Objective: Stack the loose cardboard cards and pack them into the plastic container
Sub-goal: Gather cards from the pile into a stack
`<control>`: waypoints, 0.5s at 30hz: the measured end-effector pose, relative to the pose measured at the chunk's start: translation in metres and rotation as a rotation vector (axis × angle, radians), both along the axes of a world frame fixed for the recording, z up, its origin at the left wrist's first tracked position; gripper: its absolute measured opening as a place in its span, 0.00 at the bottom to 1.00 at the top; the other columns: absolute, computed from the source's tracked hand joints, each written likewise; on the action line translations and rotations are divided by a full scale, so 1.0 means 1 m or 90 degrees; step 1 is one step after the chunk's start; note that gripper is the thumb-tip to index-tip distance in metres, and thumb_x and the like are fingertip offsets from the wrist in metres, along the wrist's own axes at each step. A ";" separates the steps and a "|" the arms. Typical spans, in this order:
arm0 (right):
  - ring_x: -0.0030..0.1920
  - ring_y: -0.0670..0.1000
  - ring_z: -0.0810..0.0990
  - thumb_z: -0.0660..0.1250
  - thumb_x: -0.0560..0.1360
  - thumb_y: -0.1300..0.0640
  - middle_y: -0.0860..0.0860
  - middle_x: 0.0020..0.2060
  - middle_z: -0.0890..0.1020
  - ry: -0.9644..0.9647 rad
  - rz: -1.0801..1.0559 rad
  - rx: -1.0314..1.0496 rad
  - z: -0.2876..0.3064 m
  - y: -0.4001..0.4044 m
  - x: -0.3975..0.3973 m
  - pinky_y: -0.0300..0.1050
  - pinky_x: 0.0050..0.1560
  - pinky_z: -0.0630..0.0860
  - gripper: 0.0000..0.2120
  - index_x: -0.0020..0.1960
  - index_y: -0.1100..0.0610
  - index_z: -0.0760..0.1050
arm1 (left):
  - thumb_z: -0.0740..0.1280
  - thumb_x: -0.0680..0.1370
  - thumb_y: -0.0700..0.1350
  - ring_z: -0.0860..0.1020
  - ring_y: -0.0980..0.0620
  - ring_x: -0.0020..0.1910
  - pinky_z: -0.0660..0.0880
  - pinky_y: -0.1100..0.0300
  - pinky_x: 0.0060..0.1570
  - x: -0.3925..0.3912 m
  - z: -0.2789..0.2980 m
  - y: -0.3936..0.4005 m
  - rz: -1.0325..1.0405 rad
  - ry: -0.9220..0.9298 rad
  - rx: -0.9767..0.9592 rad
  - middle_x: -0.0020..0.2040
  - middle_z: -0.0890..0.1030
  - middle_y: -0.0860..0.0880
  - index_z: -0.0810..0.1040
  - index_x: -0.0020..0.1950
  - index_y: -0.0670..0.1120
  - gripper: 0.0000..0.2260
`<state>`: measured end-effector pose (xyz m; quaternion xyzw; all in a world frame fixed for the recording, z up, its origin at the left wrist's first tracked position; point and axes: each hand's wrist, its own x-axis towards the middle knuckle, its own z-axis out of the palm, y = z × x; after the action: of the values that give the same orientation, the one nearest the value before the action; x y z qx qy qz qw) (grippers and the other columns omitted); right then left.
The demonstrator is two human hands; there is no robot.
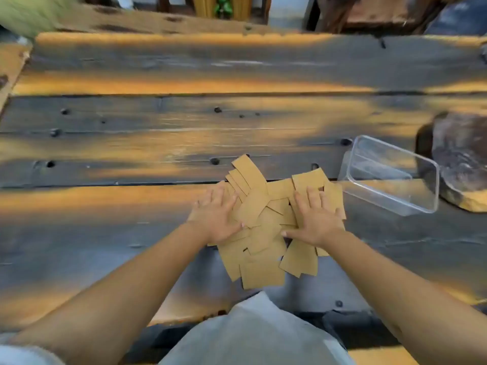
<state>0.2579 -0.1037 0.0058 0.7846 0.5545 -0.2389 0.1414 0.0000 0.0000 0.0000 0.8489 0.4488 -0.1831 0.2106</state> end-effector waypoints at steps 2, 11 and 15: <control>0.76 0.61 0.38 0.60 0.56 0.21 0.46 0.77 0.35 0.019 -0.035 -0.045 -0.013 -0.002 -0.003 0.73 0.67 0.53 0.55 0.74 0.38 0.37 | 0.50 0.71 0.74 0.41 0.39 0.76 0.50 0.37 0.71 0.005 -0.014 -0.002 -0.042 0.011 -0.028 0.79 0.40 0.46 0.42 0.77 0.59 0.40; 0.75 0.62 0.34 0.63 0.53 0.21 0.45 0.75 0.31 0.041 -0.102 -0.041 -0.051 0.024 0.006 0.75 0.65 0.55 0.57 0.72 0.35 0.36 | 0.48 0.73 0.73 0.39 0.41 0.76 0.43 0.38 0.71 0.015 -0.056 0.005 -0.118 0.018 -0.037 0.78 0.34 0.48 0.35 0.76 0.57 0.39; 0.75 0.61 0.33 0.63 0.52 0.20 0.45 0.75 0.31 0.027 -0.077 -0.047 -0.052 0.057 0.008 0.74 0.66 0.53 0.60 0.73 0.37 0.33 | 0.48 0.72 0.73 0.37 0.41 0.76 0.42 0.35 0.70 0.016 -0.060 0.011 -0.113 0.022 -0.058 0.78 0.34 0.49 0.36 0.76 0.59 0.40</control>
<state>0.2662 -0.0464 -0.0458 0.8058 0.4993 -0.2839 0.1441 0.0163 0.0107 -0.0598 0.8717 0.3663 -0.2360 0.2243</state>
